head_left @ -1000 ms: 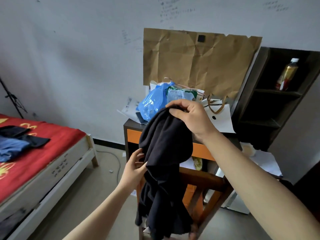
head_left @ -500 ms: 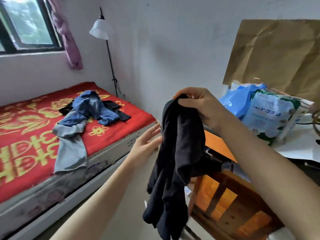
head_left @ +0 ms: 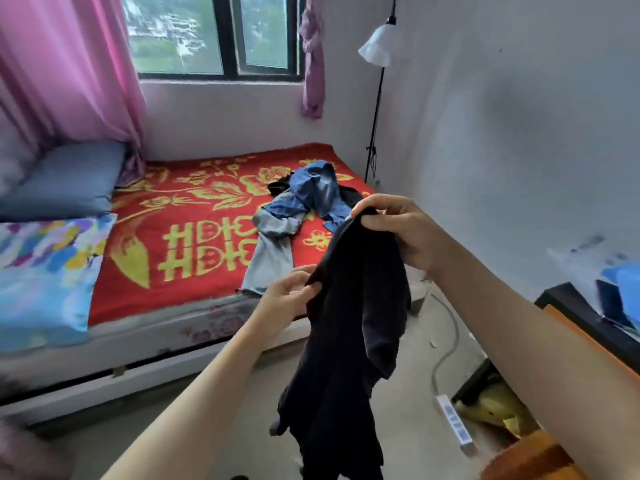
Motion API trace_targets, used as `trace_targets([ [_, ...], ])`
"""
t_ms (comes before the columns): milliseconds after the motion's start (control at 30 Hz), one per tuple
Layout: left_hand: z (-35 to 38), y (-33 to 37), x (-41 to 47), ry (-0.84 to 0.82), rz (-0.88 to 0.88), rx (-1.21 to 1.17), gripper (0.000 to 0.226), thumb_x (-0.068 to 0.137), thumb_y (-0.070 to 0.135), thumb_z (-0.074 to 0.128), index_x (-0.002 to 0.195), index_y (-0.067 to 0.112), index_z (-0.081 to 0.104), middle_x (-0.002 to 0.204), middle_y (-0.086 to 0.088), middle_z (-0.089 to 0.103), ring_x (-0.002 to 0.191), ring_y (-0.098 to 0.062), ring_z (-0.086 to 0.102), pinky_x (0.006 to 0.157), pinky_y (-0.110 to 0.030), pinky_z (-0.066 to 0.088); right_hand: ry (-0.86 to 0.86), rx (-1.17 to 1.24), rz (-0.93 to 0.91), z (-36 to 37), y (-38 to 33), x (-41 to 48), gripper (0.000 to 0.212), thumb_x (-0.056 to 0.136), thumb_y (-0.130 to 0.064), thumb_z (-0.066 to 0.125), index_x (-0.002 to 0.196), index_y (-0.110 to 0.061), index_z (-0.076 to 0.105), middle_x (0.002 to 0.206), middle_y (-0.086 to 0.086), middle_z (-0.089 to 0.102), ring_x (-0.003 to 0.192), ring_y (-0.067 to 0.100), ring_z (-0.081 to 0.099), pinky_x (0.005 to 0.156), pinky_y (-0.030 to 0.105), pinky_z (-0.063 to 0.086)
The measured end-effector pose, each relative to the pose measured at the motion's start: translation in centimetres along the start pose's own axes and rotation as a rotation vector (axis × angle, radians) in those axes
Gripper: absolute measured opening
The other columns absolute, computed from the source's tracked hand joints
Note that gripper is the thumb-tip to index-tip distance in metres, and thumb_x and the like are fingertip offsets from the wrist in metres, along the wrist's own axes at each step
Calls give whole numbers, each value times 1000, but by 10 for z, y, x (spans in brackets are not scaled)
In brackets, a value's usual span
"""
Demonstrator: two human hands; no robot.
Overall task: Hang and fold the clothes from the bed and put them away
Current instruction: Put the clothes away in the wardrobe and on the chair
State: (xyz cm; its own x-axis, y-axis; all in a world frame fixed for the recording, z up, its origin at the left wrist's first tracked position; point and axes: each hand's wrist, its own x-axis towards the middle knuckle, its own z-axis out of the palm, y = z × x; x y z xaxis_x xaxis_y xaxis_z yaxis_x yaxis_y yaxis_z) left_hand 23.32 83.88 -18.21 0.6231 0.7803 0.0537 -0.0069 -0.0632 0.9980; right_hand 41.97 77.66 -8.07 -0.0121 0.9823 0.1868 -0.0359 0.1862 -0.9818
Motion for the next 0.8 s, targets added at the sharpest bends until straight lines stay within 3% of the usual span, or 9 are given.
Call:
trace_targets([
  [67, -44, 4, 10, 159, 16, 9, 14, 92, -2, 51, 82, 0, 62, 70, -1, 63, 54, -1, 57, 53, -15, 45, 6, -5, 21, 2, 9, 26, 24, 73, -2, 60, 69, -21, 75, 67, -3, 67, 61, 8, 64, 57, 19, 52],
  [133, -99, 13, 24, 277, 32, 31, 16, 90, 1, 57, 77, 8, 63, 57, 6, 65, 49, -2, 58, 49, -15, 46, 12, -47, 37, 3, 22, 56, 31, 80, 5, 58, 72, -19, 75, 66, -3, 66, 60, 7, 63, 55, 18, 51],
  [267, -187, 50, 58, 356, 237, 329, 24, 83, 7, 67, 71, 28, 67, 62, 24, 65, 57, 12, 58, 54, -1, 39, -37, -188, 75, 20, 45, 111, 40, 86, 9, 54, 72, -22, 76, 65, -6, 66, 61, 4, 63, 58, 15, 50],
  [433, -268, 81, 97, 398, 385, 361, 32, 82, 6, 68, 71, 36, 66, 64, 25, 66, 60, 11, 57, 61, -3, 41, -51, -406, 13, 60, 45, 191, 39, 85, 6, 59, 75, -28, 75, 75, -13, 68, 71, 0, 63, 66, 12, 49],
  [533, -307, 94, 115, 436, 443, 391, 30, 83, 6, 66, 73, 35, 66, 62, 26, 65, 59, 11, 55, 63, -4, 41, -60, -699, -107, 83, 43, 238, 39, 83, 7, 61, 81, -32, 63, 82, -14, 62, 76, -3, 57, 73, 12, 44],
  [667, -351, 115, 142, 448, 463, 479, 15, 84, 3, 64, 84, 17, 67, 57, 29, 61, 56, 12, 54, 61, -3, 40, -110, -1186, -165, 101, 38, 311, 42, 80, 7, 57, 105, -22, 38, 95, 8, 52, 81, 23, 49, 72, 35, 43],
  [800, -395, 143, 173, 534, 476, 550, 17, 85, 4, 63, 98, 15, 66, 54, 32, 59, 54, 12, 53, 64, -7, 43, 118, -1527, -456, 115, 21, 378, 59, 75, 9, 50, 129, -12, 41, 103, 14, 55, 101, 33, 50, 73, 37, 39],
])
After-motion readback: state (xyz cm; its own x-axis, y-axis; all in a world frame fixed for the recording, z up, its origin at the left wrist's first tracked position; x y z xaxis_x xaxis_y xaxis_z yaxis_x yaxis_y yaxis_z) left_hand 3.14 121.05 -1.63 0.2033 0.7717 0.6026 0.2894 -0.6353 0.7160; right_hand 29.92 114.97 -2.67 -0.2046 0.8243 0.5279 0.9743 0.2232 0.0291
